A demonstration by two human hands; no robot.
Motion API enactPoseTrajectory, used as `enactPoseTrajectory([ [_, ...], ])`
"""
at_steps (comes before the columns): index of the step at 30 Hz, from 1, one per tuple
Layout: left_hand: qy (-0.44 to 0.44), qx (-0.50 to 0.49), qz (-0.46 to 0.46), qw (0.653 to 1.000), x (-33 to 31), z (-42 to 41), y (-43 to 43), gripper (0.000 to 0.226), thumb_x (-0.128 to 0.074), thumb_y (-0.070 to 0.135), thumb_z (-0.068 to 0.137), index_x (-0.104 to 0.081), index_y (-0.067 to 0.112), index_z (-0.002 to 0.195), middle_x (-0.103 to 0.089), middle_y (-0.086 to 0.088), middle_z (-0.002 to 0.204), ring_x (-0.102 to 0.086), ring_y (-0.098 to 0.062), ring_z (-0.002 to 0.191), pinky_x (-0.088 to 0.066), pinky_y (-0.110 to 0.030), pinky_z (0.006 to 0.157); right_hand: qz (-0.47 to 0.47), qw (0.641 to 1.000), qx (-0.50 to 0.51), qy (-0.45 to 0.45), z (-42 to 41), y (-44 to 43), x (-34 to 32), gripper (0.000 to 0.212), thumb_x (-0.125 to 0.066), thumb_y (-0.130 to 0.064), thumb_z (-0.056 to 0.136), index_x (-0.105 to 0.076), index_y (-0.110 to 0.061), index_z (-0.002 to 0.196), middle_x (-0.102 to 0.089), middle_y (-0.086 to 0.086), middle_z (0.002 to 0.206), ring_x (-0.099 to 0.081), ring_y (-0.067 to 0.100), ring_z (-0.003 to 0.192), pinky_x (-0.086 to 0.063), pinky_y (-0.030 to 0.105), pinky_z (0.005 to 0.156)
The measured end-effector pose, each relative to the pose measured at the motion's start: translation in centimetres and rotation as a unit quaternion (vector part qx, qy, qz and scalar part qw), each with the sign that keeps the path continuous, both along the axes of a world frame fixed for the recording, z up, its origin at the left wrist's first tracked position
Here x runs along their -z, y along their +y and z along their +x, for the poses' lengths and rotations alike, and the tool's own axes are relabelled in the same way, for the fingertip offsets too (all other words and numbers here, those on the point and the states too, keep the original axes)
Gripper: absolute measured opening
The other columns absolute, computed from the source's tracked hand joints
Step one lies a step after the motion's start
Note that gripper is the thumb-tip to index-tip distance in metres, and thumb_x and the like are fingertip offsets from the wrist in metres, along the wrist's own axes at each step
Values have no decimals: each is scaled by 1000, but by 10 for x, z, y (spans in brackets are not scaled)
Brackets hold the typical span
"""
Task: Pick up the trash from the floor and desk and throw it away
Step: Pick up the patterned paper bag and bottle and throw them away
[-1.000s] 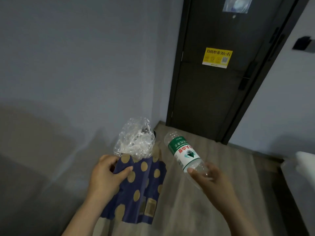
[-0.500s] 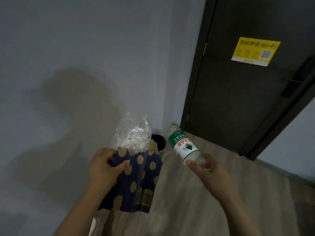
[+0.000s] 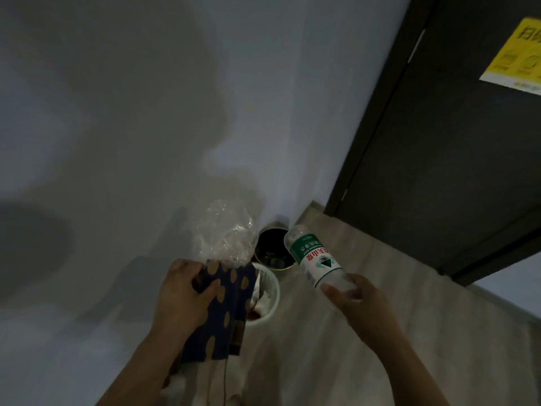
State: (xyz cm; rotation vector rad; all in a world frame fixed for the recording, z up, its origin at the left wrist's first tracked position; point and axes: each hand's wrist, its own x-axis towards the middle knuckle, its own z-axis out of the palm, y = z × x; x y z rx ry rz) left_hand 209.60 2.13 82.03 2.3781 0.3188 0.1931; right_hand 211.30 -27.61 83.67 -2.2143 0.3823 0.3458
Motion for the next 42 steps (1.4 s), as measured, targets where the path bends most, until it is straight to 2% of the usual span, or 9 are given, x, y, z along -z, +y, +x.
enactPoseTrajectory([
  [6, 49, 19, -1, 999, 33, 79, 9, 48, -71, 6, 79, -31, 23, 57, -43, -7, 76, -43, -9, 61, -29, -14, 56, -8, 999, -2, 48, 74, 2, 32, 72, -64, -56, 79, -43, -21, 137, -63, 1, 106, -63, 15, 87, -56, 36, 76],
  [17, 144, -39, -2, 989, 120, 187, -24, 26, -69, 8, 83, -46, 20, 76, -44, -4, 97, -52, -14, 73, -34, -11, 62, -31, 990, -63, 126, 233, -12, 114, 67, -67, -53, 79, -46, -20, 133, -62, 2, 106, -60, 18, 94, -51, 34, 81],
  [22, 166, -80, -26, 983, 178, 222, -33, 12, -66, 10, 86, -56, 6, 90, -41, -4, 107, -54, -19, 78, -48, -31, 73, -39, 986, -81, 144, 284, -17, 164, 64, -69, -54, 77, -48, -23, 129, -61, 0, 105, -61, 18, 93, -54, 37, 81],
  [27, 198, -73, -26, 977, 256, 243, -30, 17, -65, 11, 87, -58, 1, 99, -41, -4, 114, -54, -20, 80, -51, -35, 71, -52, 982, -105, 148, 305, -13, 226, 64, -69, -56, 76, -49, -24, 128, -61, -2, 102, -61, 14, 89, -52, 29, 71],
  [31, 246, -55, -2, 968, 324, 251, -25, 29, -66, 10, 86, -54, -2, 109, -45, -14, 117, -56, -28, 89, -49, -38, 77, -58, 980, -111, 157, 307, -7, 281, 65, -68, -56, 77, -49, -23, 129, -61, -2, 103, -61, 16, 92, -55, 37, 77],
  [33, 255, -35, 12, 966, 353, 252, -24, 21, -64, 9, 87, -54, 9, 106, -47, -13, 113, -54, -25, 90, -48, -31, 72, -62, 977, -113, 169, 304, -5, 306, 67, -68, -57, 77, -47, -23, 130, -59, -2, 104, -60, 15, 93, -55, 38, 80],
  [37, 262, -137, -136, 946, 397, 248, -32, 5, -46, 7, 96, -42, 10, 96, -46, -6, 91, -50, -17, 79, -48, -17, 48, -64, 973, -110, 191, 296, -3, 348, 70, -67, -58, 77, -45, -22, 133, -58, -2, 105, -59, 13, 93, -54, 35, 79],
  [38, 267, -138, -158, 940, 408, 246, -32, 4, -45, 7, 96, -42, 9, 96, -45, -9, 89, -50, -17, 76, -47, -20, 49, -64, 973, -111, 194, 293, -2, 357, 71, -67, -58, 76, -45, -21, 133, -58, -2, 104, -59, 13, 93, -53, 33, 77],
  [42, 305, -49, -50, 950, 445, 242, -28, 11, -54, 11, 92, -45, 7, 93, -42, -15, 103, -48, -26, 82, -41, -33, 68, -58, 969, -120, 208, 284, 1, 385, 73, -67, -57, 76, -44, -19, 134, -56, -4, 102, -56, 9, 89, -44, 21, 66],
])
